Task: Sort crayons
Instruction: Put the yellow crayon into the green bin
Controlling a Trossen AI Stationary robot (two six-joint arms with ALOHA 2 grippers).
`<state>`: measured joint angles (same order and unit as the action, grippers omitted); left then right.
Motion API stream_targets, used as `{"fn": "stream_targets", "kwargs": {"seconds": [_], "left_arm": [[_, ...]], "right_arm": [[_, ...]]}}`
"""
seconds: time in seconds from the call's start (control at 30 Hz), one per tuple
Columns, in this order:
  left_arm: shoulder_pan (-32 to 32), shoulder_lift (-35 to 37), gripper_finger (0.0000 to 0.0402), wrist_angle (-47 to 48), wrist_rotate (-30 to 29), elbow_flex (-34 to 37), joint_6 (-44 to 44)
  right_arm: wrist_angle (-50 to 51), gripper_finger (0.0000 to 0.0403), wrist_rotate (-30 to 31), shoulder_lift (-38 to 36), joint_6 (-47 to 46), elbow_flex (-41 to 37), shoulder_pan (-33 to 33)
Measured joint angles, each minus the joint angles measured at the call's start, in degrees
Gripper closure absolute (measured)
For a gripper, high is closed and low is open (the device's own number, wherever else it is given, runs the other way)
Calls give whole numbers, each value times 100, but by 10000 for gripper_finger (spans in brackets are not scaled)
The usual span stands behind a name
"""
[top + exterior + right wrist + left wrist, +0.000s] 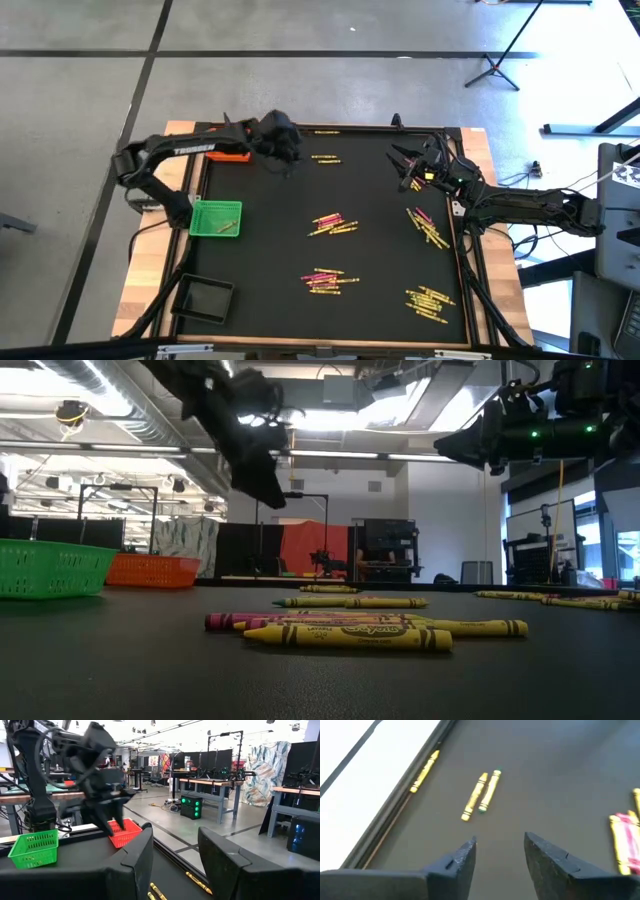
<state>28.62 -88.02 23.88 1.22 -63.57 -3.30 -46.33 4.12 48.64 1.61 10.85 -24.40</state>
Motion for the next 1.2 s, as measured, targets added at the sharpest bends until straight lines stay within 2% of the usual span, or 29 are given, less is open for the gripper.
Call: {"fn": "stream_targets", "kwargs": {"seconds": [0.2, 0.63, 1.2], "left_arm": [[334, -590, 247, -511, 87, -320, -338], [797, -2125, 248, -630, 1728, -1320, -789], [855, -3436, 248, -650, 2093, -2598, -928]], "right_arm": [[1, 249, 0, -2, 0, 0, 0], [26, 249, 0, -2, 0, 0, 0], [95, 249, 0, 0, 2, 0, 0]]}}
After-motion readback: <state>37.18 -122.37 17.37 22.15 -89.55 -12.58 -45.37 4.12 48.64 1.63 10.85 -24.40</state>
